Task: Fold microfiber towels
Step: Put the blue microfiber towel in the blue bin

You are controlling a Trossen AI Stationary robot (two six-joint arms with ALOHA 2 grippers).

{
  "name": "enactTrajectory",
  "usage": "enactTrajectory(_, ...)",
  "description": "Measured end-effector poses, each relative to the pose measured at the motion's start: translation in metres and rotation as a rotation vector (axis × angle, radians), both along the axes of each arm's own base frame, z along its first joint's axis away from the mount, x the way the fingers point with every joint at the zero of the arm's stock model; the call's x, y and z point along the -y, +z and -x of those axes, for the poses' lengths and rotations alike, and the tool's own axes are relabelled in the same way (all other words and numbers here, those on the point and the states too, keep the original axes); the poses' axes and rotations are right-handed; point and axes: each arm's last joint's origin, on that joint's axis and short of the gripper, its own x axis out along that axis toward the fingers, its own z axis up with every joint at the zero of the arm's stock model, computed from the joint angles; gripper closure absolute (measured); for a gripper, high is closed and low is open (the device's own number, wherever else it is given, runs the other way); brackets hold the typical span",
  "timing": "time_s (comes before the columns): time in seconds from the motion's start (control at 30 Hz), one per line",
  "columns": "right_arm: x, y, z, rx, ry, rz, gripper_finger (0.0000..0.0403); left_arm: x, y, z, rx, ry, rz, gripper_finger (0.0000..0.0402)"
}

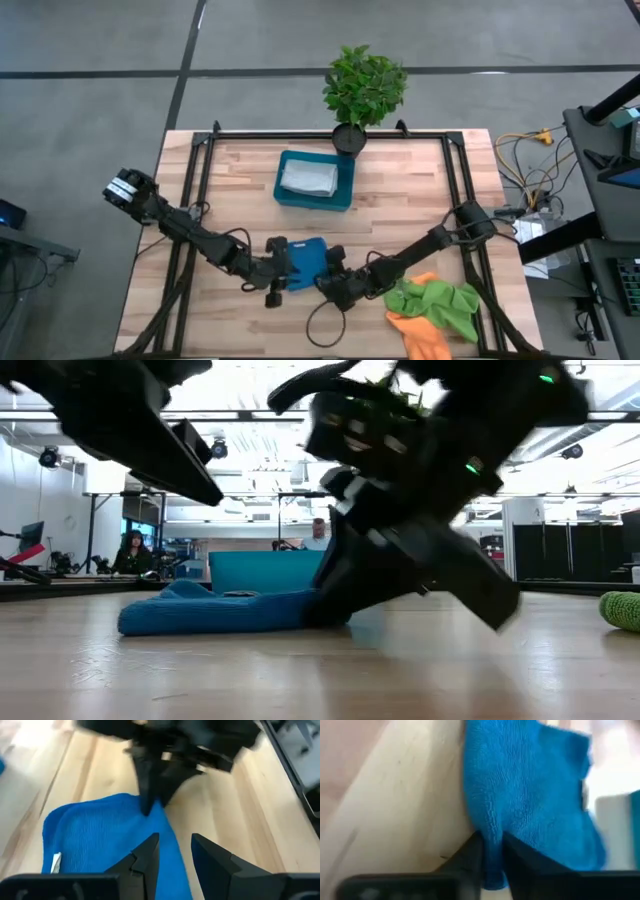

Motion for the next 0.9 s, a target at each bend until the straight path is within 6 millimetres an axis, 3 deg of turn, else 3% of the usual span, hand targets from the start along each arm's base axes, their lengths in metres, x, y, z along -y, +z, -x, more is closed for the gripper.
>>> enactTrajectory(0.1, 0.008, 0.009, -0.011, -0.035, -0.047, -0.139, 0.0386, 0.006, -0.002, 0.0, -0.007, -0.033, -0.025, 0.0302)
enactTrajectory(0.27, 0.022, 0.018, -0.026, -0.086, -0.057, -0.407, 0.0388, 0.016, -0.013, 0.0, -0.039, -0.058, -0.042, 0.0302)
enactTrajectory(0.43, 0.035, 0.021, -0.033, -0.115, -0.065, -0.533, 0.0389, 0.021, -0.021, -0.001, -0.064, -0.076, -0.057, 0.0296)
enactTrajectory(0.9, 0.038, 0.029, -0.036, -0.122, -0.067, -0.62, 0.039, 0.024, -0.054, -0.002, -0.183, -0.095, -0.081, 0.0139)
